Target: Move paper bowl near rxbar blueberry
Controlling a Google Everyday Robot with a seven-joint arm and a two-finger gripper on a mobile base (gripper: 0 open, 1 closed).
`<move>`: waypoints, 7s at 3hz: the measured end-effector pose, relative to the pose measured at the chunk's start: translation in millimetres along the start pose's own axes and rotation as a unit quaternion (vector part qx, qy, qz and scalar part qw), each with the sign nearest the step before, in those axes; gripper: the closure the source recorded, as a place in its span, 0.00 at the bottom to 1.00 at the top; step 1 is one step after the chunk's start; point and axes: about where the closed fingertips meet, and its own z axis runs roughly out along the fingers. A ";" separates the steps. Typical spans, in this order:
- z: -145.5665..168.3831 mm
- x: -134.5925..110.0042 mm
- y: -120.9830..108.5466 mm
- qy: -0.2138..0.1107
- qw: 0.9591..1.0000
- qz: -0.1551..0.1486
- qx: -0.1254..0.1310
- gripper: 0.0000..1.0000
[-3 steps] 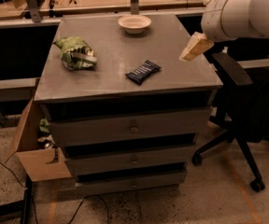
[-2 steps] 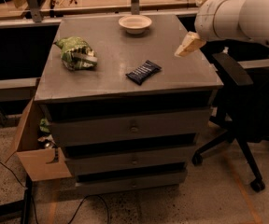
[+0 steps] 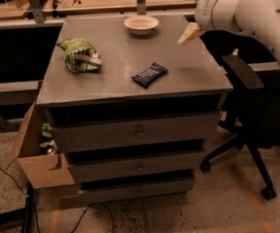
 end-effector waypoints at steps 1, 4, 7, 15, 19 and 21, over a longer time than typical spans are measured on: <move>48.8 21.1 -16.1 0.000 0.999 -0.025 0.038 0.00; 93.2 37.9 -5.8 0.040 0.998 -0.035 0.028 0.21; 146.1 30.4 31.5 0.014 0.998 -0.052 -0.033 0.16; 214.8 8.6 73.7 -0.044 0.996 -0.064 -0.051 0.95; 152.1 26.1 19.8 -0.044 0.996 -0.070 -0.031 1.00; 87.9 39.8 -5.7 -0.026 0.998 -0.058 -0.021 1.00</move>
Offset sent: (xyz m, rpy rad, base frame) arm 0.0468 0.0058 -0.0058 -0.0159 -0.0687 -0.0013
